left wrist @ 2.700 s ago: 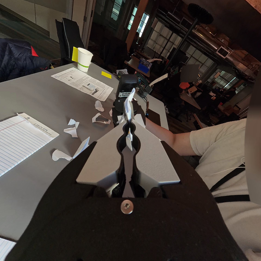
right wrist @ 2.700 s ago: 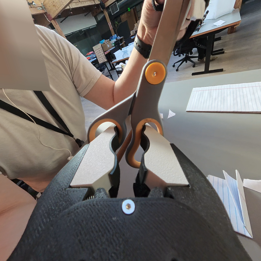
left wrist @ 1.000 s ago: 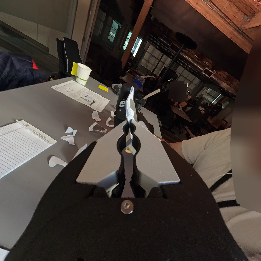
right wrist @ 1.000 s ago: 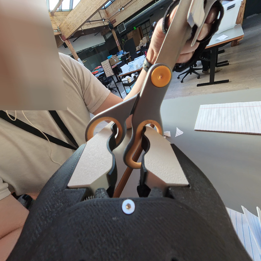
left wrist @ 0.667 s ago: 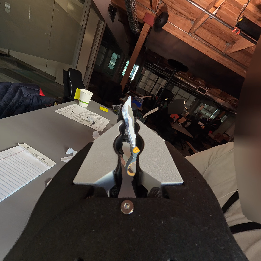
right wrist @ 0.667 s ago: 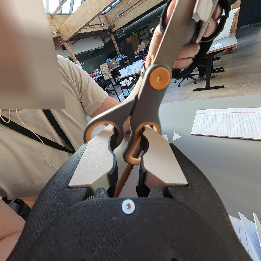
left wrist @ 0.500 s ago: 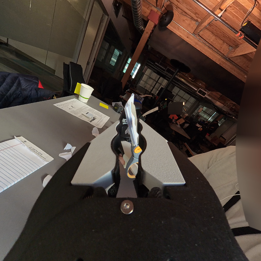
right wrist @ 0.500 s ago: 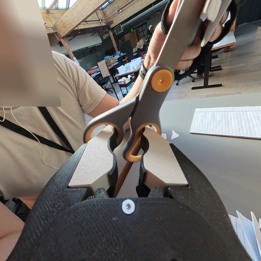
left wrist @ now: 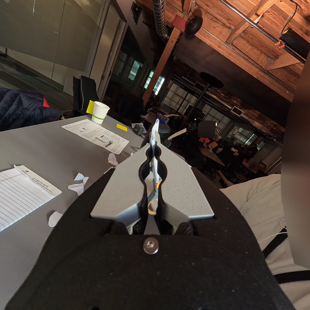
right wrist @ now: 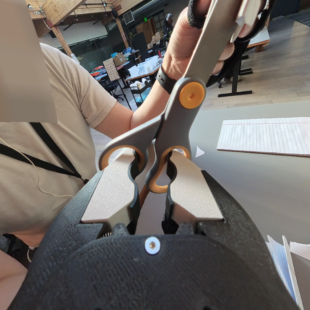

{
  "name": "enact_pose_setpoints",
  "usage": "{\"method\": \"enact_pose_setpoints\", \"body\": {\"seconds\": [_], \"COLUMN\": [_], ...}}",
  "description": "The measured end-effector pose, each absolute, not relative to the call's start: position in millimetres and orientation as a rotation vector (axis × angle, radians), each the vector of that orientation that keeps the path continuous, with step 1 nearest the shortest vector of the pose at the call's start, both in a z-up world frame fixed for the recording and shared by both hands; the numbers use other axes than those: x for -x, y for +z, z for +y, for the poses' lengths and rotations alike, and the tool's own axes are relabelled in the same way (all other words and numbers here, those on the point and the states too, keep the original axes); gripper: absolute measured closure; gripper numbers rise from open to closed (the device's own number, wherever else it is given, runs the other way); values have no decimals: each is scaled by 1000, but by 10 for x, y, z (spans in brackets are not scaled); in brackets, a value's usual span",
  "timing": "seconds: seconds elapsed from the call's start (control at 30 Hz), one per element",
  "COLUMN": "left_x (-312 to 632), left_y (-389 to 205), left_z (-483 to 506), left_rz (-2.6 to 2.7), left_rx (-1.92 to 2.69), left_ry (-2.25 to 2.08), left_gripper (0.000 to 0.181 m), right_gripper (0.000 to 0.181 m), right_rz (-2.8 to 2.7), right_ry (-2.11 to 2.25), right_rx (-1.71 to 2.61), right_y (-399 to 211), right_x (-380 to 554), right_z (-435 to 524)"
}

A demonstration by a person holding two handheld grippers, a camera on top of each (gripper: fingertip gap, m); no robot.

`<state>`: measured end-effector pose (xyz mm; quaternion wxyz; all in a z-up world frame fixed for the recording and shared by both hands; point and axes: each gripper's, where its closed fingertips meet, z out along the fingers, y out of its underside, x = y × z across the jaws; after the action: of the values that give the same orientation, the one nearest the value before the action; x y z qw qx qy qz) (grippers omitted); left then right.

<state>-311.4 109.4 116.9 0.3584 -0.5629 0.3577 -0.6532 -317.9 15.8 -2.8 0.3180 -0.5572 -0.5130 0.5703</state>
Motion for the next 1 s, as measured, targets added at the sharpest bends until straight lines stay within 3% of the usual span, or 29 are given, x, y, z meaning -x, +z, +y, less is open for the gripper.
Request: {"method": "enact_pose_setpoints", "body": {"seconds": [1.0], "left_x": [3225], "left_y": [1200], "left_z": [1057], "left_rz": [925], "left_rx": [1440], "left_ry": [-1784], "left_gripper": [181], "right_gripper": [146], "right_rz": [-1320], "right_ry": [1471], "right_rx": [1519], "right_y": [66], "right_x": [3122], "right_z": [170]}}
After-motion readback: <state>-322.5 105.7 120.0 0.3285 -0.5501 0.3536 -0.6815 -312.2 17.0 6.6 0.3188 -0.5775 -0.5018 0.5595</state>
